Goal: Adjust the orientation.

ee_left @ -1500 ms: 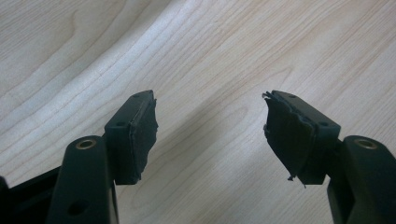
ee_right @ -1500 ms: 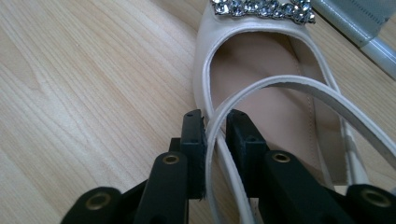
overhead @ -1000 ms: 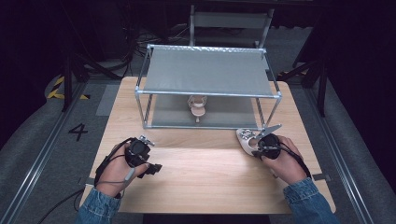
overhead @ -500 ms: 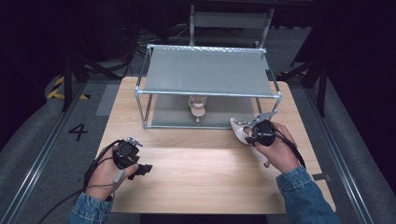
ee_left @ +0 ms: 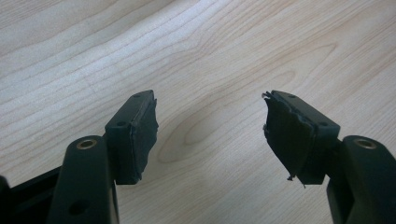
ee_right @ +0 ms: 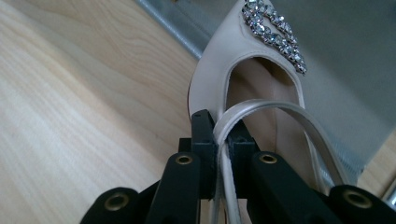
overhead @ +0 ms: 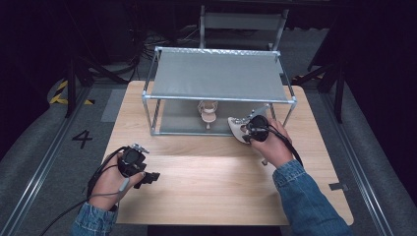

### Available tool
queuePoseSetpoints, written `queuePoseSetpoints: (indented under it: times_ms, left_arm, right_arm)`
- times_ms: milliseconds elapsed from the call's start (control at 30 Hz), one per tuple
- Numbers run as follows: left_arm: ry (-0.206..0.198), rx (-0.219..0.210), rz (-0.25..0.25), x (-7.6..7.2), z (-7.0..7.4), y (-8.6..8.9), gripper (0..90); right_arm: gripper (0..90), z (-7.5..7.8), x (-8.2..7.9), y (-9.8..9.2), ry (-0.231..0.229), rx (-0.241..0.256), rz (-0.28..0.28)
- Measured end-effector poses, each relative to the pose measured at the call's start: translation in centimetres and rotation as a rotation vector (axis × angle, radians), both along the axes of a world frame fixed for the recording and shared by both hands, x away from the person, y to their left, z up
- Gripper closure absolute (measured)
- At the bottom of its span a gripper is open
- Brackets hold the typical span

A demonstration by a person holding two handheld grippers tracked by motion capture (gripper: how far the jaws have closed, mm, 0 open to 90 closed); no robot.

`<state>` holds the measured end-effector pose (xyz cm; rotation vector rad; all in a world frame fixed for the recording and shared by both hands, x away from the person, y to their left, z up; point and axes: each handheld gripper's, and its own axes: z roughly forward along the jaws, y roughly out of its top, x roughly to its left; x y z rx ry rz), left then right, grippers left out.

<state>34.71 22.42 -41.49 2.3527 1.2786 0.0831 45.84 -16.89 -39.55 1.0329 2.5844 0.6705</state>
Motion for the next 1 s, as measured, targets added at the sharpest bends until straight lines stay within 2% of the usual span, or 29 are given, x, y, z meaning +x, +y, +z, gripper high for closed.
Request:
queuePoseSetpoints:
  times_ms: [333, 567, 767, 1000]
  left_arm:
    - [0.007, -0.012, -0.012, 0.2, -0.1, -0.4, 34.6]
    - [0.014, -0.011, -0.017, 0.3, -0.2, -0.5, 34.6]
    - [0.016, -0.012, -0.023, 0.3, -0.3, -0.6, 34.6]
    - [0.011, -0.013, -0.019, 0.2, -0.3, -0.5, 34.6]
  right_arm:
    - [85.9, -0.5, 1.8, 1.5, -0.022, -0.013, -0.001]
    - [85.9, -1.2, 2.7, 2.1, -0.042, 0.012, -0.014]
    - [85.9, -1.8, 3.0, 3.0, -0.089, -0.026, -0.026]
    - [85.8, -2.5, 3.6, 3.4, -0.131, -0.038, -0.034]
